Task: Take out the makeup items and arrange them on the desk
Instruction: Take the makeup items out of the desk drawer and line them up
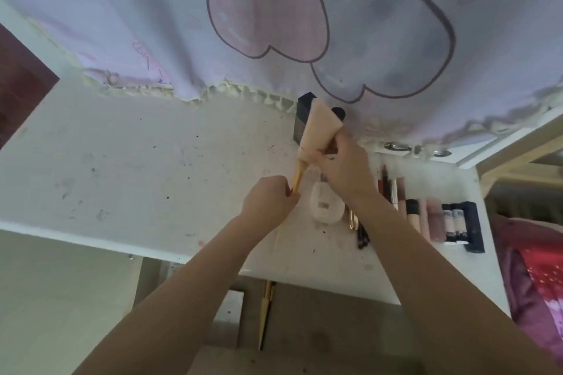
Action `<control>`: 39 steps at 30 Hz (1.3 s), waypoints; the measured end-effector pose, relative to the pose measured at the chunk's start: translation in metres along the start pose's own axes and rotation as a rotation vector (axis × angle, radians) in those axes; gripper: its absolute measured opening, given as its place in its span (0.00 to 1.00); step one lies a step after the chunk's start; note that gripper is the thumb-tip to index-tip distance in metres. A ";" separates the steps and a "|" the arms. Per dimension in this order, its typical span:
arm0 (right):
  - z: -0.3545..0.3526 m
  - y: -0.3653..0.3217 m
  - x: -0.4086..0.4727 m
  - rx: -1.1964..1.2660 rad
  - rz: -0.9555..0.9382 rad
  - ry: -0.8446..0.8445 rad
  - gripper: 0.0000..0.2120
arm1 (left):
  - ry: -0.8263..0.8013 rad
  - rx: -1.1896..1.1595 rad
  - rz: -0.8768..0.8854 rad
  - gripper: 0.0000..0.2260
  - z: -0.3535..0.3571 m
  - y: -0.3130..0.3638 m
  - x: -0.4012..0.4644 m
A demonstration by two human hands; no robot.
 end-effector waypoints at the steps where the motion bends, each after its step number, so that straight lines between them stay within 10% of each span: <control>1: 0.012 0.007 0.008 -0.059 -0.014 -0.008 0.13 | -0.005 0.020 0.000 0.10 0.001 0.003 0.005; 11: 0.042 0.039 0.016 -0.237 0.018 0.024 0.09 | -0.029 0.201 0.016 0.14 0.020 0.001 0.018; 20: -0.003 0.005 -0.049 -0.011 -0.073 0.169 0.13 | 0.107 -0.146 0.159 0.14 0.013 -0.054 -0.060; 23: 0.009 -0.006 -0.137 0.013 -0.226 -0.057 0.08 | -0.032 -0.112 0.096 0.12 0.053 -0.103 -0.104; 28: 0.102 0.067 -0.241 -0.120 0.266 -0.666 0.08 | -0.184 0.067 -0.153 0.07 0.142 -0.156 -0.104; 39: 0.175 0.090 -0.210 -0.145 0.435 -0.478 0.12 | -0.104 0.114 -0.271 0.10 0.196 -0.174 -0.053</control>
Point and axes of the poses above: each hand's wrist, its own x-axis towards the middle knuckle, its own z-axis out of the palm, y = z × x, the point moved 2 cm from there along x, towards the middle knuckle, and after that the axes turned 10 degrees about -z, right-handed, at the moved point
